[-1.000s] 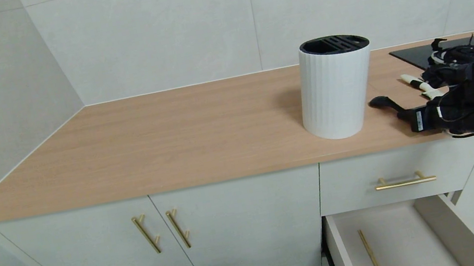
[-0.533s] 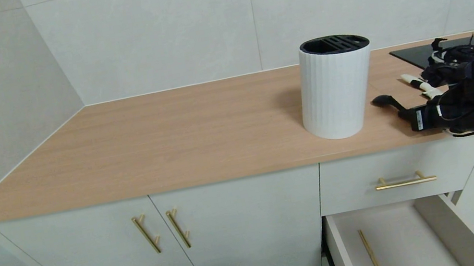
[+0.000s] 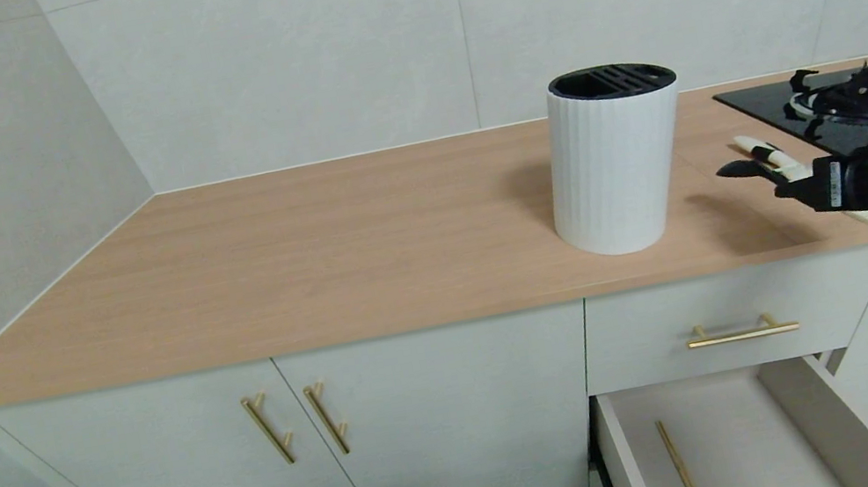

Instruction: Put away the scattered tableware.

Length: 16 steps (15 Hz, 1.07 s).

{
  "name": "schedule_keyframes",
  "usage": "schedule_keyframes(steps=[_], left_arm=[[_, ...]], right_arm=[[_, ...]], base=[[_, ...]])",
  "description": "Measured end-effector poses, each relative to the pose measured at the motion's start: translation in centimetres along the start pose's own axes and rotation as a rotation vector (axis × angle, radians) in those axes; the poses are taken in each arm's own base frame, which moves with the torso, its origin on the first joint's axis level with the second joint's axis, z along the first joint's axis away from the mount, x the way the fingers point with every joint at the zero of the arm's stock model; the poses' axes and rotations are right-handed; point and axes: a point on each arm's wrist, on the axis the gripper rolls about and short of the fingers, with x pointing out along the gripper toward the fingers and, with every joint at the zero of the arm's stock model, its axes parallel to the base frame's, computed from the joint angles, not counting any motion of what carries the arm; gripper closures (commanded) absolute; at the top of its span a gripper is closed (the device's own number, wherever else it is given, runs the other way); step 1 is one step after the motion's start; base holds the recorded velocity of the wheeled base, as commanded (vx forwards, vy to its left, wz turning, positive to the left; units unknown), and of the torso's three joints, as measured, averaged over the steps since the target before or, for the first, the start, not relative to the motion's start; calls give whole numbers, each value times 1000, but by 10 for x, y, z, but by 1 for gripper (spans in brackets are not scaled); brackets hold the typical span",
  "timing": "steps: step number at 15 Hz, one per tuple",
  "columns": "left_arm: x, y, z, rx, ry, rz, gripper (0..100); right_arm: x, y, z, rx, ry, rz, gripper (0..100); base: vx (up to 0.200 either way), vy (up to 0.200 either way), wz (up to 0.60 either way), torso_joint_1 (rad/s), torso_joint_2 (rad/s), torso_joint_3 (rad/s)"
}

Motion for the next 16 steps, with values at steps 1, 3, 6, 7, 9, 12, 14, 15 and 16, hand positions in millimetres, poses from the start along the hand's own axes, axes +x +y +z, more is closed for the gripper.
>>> schedule_keyframes(steps=[1, 3, 6, 7, 9, 12, 14, 15, 16], left_arm=[[0, 0, 0, 0, 0, 0, 0], [0, 0, 0, 0, 0, 0, 0], [0, 0, 0, 0, 0, 0, 0], [0, 0, 0, 0, 0, 0, 0], [0, 0, 0, 0, 0, 0, 0], [0, 0, 0, 0, 0, 0, 0], [0, 0, 0, 0, 0, 0, 0], [0, 0, 0, 1, 0, 0, 0], [0, 0, 0, 0, 0, 0, 0]], right_arm=[[-16, 4, -3, 4, 12, 39, 100], [-48, 11, -12, -16, 6, 80, 100], [-83, 18, -31, -72, -3, 99, 100], [-90, 20, -36, -102, -4, 103, 100], [-100, 24, -43, -143, -11, 115, 100], [-109, 34, -57, -225, -1, 164, 100], [-112, 40, -65, -272, 10, 197, 100], [-113, 43, -69, -291, 18, 213, 100], [-113, 45, -73, -320, 25, 228, 100]], base=[[0, 0, 0, 0, 0, 0], [0, 0, 0, 0, 0, 0], [0, 0, 0, 0, 0, 0], [0, 0, 0, 0, 0, 0], [0, 0, 0, 0, 0, 0], [0, 0, 0, -62, 140, 85], [0, 0, 0, -163, 408, 244], [0, 0, 0, -163, 442, 266], [0, 0, 0, -183, 471, 286]])
